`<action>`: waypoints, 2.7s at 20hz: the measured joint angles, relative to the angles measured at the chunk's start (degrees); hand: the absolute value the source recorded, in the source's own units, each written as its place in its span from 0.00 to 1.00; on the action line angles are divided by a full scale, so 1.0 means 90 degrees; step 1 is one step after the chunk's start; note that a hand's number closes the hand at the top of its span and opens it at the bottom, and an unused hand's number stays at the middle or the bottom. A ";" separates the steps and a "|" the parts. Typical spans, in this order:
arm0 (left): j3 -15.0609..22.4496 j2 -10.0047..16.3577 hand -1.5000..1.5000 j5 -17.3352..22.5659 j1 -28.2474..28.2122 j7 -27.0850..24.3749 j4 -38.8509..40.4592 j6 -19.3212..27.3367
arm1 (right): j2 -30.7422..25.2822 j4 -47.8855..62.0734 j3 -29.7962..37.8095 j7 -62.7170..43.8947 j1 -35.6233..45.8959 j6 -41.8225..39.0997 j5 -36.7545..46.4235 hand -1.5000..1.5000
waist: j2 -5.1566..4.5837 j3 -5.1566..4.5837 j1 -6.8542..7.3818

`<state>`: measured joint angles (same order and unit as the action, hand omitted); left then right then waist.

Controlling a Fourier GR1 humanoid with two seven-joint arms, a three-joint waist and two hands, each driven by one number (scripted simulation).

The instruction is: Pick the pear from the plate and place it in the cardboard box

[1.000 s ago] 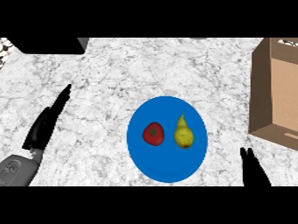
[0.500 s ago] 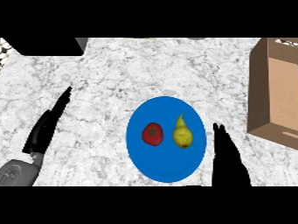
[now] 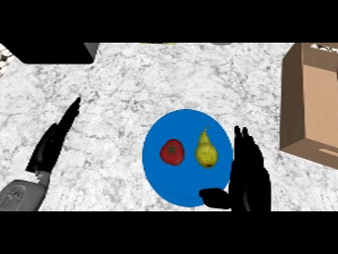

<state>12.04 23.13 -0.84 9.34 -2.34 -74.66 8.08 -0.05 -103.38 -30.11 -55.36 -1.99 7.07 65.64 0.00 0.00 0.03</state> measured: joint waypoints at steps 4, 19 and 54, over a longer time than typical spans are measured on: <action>-0.0138 -0.0111 0.50 -0.0194 -0.0121 0.0049 -0.0170 -0.0110 | 0.0000 0.0436 0.0054 0.0002 0.0255 0.0042 -0.0250 0.00 | 0.0000 0.0000 0.0005; -0.0717 -0.0609 0.50 -0.0809 -0.0034 0.0119 -0.0127 -0.0561 | -0.0001 0.1857 0.0340 0.0117 0.1095 0.0456 -0.0785 0.00 | -0.0001 0.0001 0.0003; -0.1366 -0.1073 0.50 -0.1465 -0.0233 0.0038 -0.0323 -0.1087 | -0.0064 0.3986 0.0092 0.0513 0.2261 0.2060 -0.0059 1.00 | 0.0080 -0.0018 0.0010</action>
<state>-0.25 13.47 -14.02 7.24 -1.99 -77.56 -1.71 -0.63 -67.50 -29.28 -50.74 18.36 25.61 65.11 0.72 -0.16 0.12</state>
